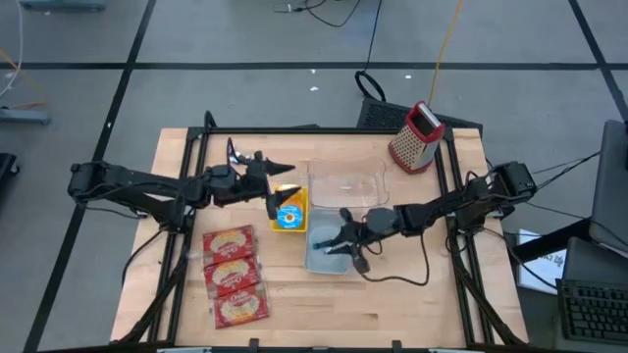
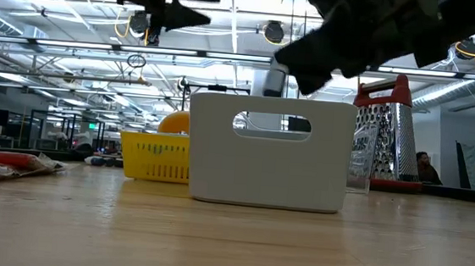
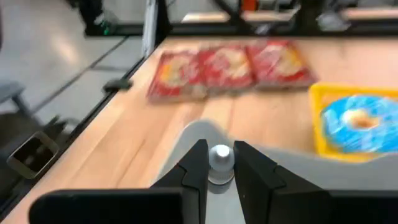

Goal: Pick & Place Food Item
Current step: Put the right purple food coloring bottle into the gray bin, then put the purple food coloring bottle into the gray bin

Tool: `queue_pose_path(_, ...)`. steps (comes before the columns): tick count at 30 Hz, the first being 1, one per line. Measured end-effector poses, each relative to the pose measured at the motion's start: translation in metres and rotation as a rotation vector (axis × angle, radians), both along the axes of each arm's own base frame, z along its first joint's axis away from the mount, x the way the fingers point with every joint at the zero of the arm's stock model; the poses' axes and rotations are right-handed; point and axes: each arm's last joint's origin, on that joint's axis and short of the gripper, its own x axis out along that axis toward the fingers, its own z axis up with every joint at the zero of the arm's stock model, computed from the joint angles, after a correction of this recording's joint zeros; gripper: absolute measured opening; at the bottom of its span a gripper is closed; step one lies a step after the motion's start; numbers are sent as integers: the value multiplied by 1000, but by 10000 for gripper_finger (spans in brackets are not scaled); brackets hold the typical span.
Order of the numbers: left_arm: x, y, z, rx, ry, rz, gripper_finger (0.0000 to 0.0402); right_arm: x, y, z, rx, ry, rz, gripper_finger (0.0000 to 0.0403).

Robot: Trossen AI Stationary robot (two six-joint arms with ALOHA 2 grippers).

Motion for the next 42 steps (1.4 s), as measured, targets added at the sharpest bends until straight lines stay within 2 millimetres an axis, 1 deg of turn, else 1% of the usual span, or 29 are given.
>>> queue_pose_path(3, -1, 3, -2, -32, 15, 65, 301, -4, 1, -8, -18, 92, 8, 48)
queue_pose_path(6, -2, 5, -3, -70, 13, 89, 294, -6, 1, -13, -20, 150, 1, 50)
queue_pose_path(11, -2, 8, -5, -102, 18, 106, 283, -8, 4, -14, 22, 179, 20, 53)
queue_pose_path(14, -2, 9, -6, -109, 32, 132, 278, -8, 4, -14, 39, 186, 9, 64)
queue_pose_path(17, -3, 10, -8, -105, 43, 174, 280, -7, 4, -13, 44, 179, 7, 89)
queue_pose_path(22, -4, 11, -10, -104, 62, 194, 292, -6, 4, -11, 69, 158, -1, 149)
queue_pose_path(26, -6, 14, -19, -144, 131, 280, 296, -5, 5, -8, 72, 121, 4, 191)
queue_pose_path(29, -12, 25, -30, -216, 208, 403, 296, -4, 5, -6, 51, 89, 15, 209)
queue_pose_path(33, -23, 47, -47, -290, 332, 579, 296, 0, 1, 0, 27, 15, 16, 219)
queue_pose_path(36, -35, 66, -61, -370, 420, 706, 296, 3, -7, 6, 32, -55, -7, 221)
queue_pose_path(40, -52, 91, -75, -531, 475, 881, 296, 6, -19, 13, 43, -123, -47, 219)
queue_pose_path(42, -61, 102, -82, -577, 510, 956, 296, 7, -25, 16, 43, -144, -64, 217)
